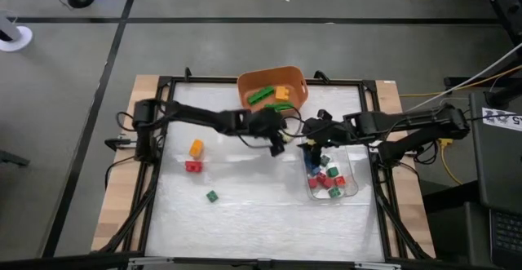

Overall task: Sort blocks by size
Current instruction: Put the big yellow game piece into the orange bin

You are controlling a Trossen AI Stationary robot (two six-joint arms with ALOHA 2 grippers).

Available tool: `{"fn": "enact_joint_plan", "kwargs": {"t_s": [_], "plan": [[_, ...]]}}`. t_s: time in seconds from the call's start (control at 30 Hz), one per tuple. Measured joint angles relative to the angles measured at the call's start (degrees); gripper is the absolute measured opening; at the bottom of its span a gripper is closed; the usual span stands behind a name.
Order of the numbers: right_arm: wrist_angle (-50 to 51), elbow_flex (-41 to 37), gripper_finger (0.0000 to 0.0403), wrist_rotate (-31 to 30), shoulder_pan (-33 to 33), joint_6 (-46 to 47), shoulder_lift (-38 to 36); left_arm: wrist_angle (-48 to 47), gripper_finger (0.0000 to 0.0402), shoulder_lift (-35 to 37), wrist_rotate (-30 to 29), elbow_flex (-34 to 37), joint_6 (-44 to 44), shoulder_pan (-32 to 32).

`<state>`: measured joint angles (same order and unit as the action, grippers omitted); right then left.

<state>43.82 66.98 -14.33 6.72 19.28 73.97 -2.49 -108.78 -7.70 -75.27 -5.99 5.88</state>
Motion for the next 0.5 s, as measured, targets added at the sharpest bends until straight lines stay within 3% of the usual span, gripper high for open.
{"fn": "enact_joint_plan", "kwargs": {"t_s": [0.17, 0.5], "plan": [[-7.1, -2.6, 0.0239, 0.1, -0.8, 0.0, 0.7, -6.2, 0.0154, 1.9, 0.0, 4.9, -1.0, 4.0], [-15.5, -5.2, 0.0239, 0.6, -7.6, 3.0, 5.0, -2.5, 0.0141, 2.2, 0.1, 12.1, -2.5, 9.5]]}}
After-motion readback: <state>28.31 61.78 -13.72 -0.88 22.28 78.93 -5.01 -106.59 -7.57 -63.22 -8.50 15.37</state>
